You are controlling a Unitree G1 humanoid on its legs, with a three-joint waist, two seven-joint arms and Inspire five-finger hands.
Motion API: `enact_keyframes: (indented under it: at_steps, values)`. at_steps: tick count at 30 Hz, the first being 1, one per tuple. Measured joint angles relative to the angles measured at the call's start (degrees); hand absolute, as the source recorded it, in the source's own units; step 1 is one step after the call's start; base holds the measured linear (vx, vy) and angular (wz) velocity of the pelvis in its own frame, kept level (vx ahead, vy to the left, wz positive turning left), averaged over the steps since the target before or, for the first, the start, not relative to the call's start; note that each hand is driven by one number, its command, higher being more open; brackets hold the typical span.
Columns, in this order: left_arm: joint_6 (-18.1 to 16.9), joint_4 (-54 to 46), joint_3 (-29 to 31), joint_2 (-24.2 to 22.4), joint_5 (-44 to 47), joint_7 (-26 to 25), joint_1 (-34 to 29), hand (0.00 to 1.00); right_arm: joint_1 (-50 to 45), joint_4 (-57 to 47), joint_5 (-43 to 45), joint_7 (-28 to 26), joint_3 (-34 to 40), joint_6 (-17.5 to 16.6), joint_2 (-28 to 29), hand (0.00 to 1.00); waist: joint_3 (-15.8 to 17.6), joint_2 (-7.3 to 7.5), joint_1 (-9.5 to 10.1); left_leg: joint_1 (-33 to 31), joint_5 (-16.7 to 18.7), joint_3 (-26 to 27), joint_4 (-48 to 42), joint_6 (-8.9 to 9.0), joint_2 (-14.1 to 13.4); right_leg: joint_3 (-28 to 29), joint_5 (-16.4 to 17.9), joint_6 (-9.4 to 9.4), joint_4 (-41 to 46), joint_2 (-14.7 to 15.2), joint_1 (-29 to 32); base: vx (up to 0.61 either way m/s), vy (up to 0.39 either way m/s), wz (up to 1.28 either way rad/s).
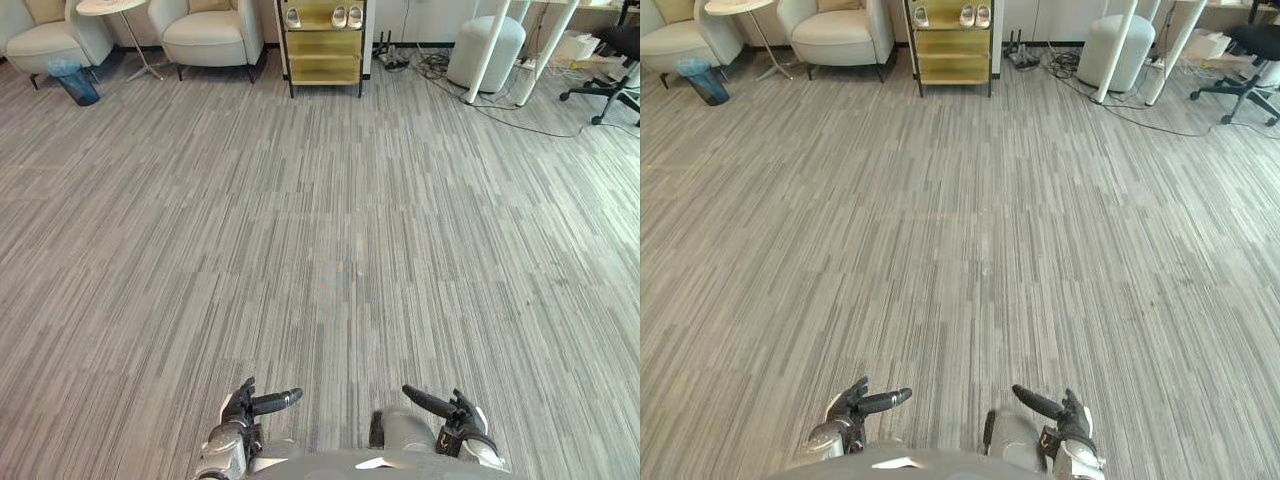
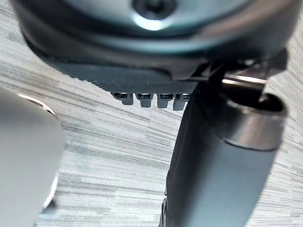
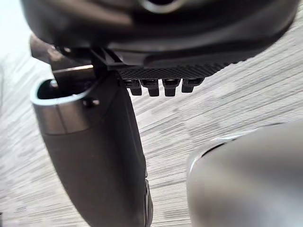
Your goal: Pick up cushions and gather them together orderly.
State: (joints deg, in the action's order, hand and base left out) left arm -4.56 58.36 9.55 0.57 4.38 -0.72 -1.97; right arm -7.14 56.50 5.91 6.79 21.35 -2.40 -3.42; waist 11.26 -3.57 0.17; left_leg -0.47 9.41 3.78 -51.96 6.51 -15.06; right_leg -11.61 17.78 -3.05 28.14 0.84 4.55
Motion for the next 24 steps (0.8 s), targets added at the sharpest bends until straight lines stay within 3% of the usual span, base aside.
enact_keyframes:
  at_steps: [2, 3, 5, 7, 8, 9, 10, 11, 12, 14, 15, 16, 17, 18, 20, 21, 23, 24]
  values:
    - [-0.4, -2.2, 0.4, -0.3, 0.0, -0.3, -0.1, 1.00, -0.7, 0.0, 1.0, 0.1, -0.3, 0.0, 0.4, 1.00, 0.0, 0.44, 0.42, -6.6, 1.7, 4.4, -7.3, -1.21, -1.8, -1.6, 0.0, 0.02, -5.3, -0.5, -5.9, 0.33, -0.162, 0.40]
    - [-0.7, -3.6, 0.3, -0.2, 0.0, -0.3, -0.1, 1.00, -1.3, 0.0, 1.3, 0.1, -0.4, 0.1, 0.6, 1.00, 0.0, 0.89, 0.99, -9.8, 2.8, 7.3, -6.3, -2.20, -1.8, -2.4, -0.1, 0.16, -8.4, -0.4, -9.1, 0.41, -0.159, 0.37]
    - [-1.7, -5.2, 0.2, -0.8, 0.2, -0.4, 0.0, 1.00, -1.2, 0.1, 2.1, 0.1, -0.2, 0.1, 0.8, 1.00, 0.1, 1.01, 2.77, -13.5, 5.0, 13.4, 3.9, -3.27, -1.0, -2.6, -0.3, 1.01, -13.0, -0.3, -14.4, 0.39, -0.095, 0.05]
    - [-2.1, -5.5, 0.2, -0.9, 0.3, -0.4, 0.2, 1.00, -0.3, 0.1, 2.1, 0.1, -0.2, 0.1, 1.2, 1.00, 0.3, 1.41, 2.94, -15.2, 4.3, 13.9, 16.7, -3.07, 1.4, -2.4, -0.2, 1.84, -15.6, 0.4, -17.7, 0.39, 0.012, -0.08]
    - [-2.5, -5.5, 0.1, -1.0, 0.7, -0.4, 0.2, 1.00, -0.1, 0.1, 2.1, 0.1, -0.2, 0.1, 1.5, 1.00, 0.3, 1.66, 3.04, -15.8, 2.9, 13.7, 22.1, -2.99, 2.6, -2.1, 0.1, 2.42, -16.2, 0.8, -18.4, 0.43, 0.088, -0.22]
    - [-2.6, -5.7, -0.3, -0.9, 0.8, -0.3, 0.3, 1.00, 0.5, 0.3, 2.1, 0.2, -0.2, -0.1, 1.8, 1.00, 0.3, 2.10, 3.11, -16.5, -2.1, 12.0, 31.2, -2.81, 4.9, -1.3, 0.9, 3.86, -17.5, 1.6, -19.8, 0.57, 0.131, -0.43]
    - [-2.6, -5.2, -1.6, -0.3, 1.1, -0.3, 0.6, 1.00, 1.2, 1.2, 2.1, 0.2, -0.5, -0.2, 1.8, 1.00, 0.2, 2.37, 3.73, -16.5, -7.4, 10.5, 32.0, -2.76, 6.1, 0.2, 1.5, 4.94, -18.6, 2.1, -21.0, 0.53, 0.127, -0.56]
    - [-2.2, -4.3, -2.1, 0.6, 1.6, -0.1, 1.3, 1.00, 1.9, 2.1, 2.1, 0.1, -1.3, -0.1, 2.7, 1.00, 0.1, 3.74, 3.93, -16.9, -9.7, 9.6, 30.6, -3.95, 7.6, 1.6, 1.9, 5.67, -19.0, 3.6, -21.7, 0.59, 0.135, -0.43]
    - [-2.2, -4.2, -2.1, 0.8, 1.6, -0.1, 1.4, 1.00, 2.0, 2.2, 2.1, 0.1, -1.3, -0.1, 2.8, 1.00, 0.1, 3.88, 3.92, -17.0, -9.5, 9.6, 30.4, -4.07, 7.7, 1.7, 1.9, 5.67, -19.0, 3.7, -21.7, 0.61, 0.146, -0.05]
    - [-1.4, -2.4, -2.3, 3.1, 1.9, -0.2, 2.7, 1.00, 2.1, 3.1, 2.6, -0.1, -0.9, 0.3, 4.6, 1.00, -0.5, 6.16, 3.11, -18.6, -3.9, 9.7, 21.8, -6.81, 8.5, 6.2, 0.4, 7.94, -10.1, 6.0, -19.0, 0.63, 0.165, 0.18]
    - [-1.4, -2.1, -2.4, 3.5, 1.9, -0.2, 2.8, 1.00, 2.0, 3.1, 2.6, -0.1, -0.9, 0.3, 4.6, 1.00, -0.6, 6.41, 3.00, -18.5, -3.4, 9.8, 20.9, -7.26, 8.7, 6.6, -0.2, 8.09, -7.6, 6.0, -18.2, 0.64, 0.154, 0.16]
    - [-0.9, 0.4, -3.3, 4.9, 1.9, -0.3, 2.6, 1.00, 1.8, 3.4, 2.6, -0.2, -0.2, 0.3, 4.8, 1.00, -1.4, 7.42, 2.53, -15.6, -1.3, 9.7, 21.5, -7.89, 9.6, 7.5, -4.8, 8.25, 4.7, 6.9, -13.7, 0.54, 0.107, 0.19]
    - [-0.8, 1.1, -4.7, 5.5, 2.0, -0.5, 2.3, 1.00, 1.8, 3.4, 2.5, -0.2, 0.0, 0.1, 4.8, 1.00, -1.6, 7.68, 2.31, -13.4, 0.0, 9.6, 23.6, -7.73, 10.1, 7.4, -9.1, 8.90, 11.5, 7.4, -11.0, 0.67, 0.087, 0.33]
    - [-0.5, 1.6, -6.4, 6.2, 2.2, -0.6, 2.0, 1.00, 1.8, 3.4, 2.5, -0.3, 0.0, -0.1, 4.6, 1.00, -1.4, 7.65, 1.93, -9.0, 2.0, 9.2, 27.5, -6.70, 11.0, 7.1, -13.1, 10.27, 21.8, 8.8, -6.4, 0.45, 0.022, 0.23]
    - [-0.2, 1.7, -6.4, 6.4, 2.7, -0.7, 2.0, 1.00, 2.1, 3.1, 2.1, -0.6, 0.0, -0.2, 4.5, 1.00, -0.7, 8.13, 2.09, -3.9, 3.4, 9.2, 30.8, -6.20, 11.7, 6.5, -7.7, 6.60, 29.2, 10.3, -2.2, 0.48, -0.038, 0.01]
    - [-0.1, 1.8, -6.4, 6.0, 2.9, -0.7, 1.3, 1.00, 2.1, 2.0, 2.2, -0.9, -0.1, -0.4, 4.1, 1.00, -0.1, 7.03, 1.80, 1.8, 4.7, 9.3, 33.8, -6.13, 11.3, 5.1, -4.1, 4.35, 31.2, 9.6, 1.4, 0.50, -0.096, -0.12]
    - [-0.1, 1.9, -6.5, 4.9, 2.9, -0.7, 0.6, 1.00, 2.1, 0.4, 2.1, -1.5, -0.2, -1.1, 3.2, 1.00, 0.0, 5.02, 0.87, 7.9, 5.1, 9.2, 37.2, -5.91, 9.2, 2.9, 0.0, 3.04, 26.2, 6.3, 7.3, 0.54, -0.179, 0.05]
    - [-0.1, 1.9, -6.3, 4.3, 2.9, -0.7, 0.7, 1.00, 2.0, -0.5, 2.1, -1.5, -0.1, -1.3, 3.1, 1.00, 0.1, 4.74, 0.75, 10.1, 5.2, 9.3, 38.6, -5.88, 8.3, 2.1, 0.5, 3.27, 20.9, 5.5, 11.1, 0.50, -0.227, 0.16]
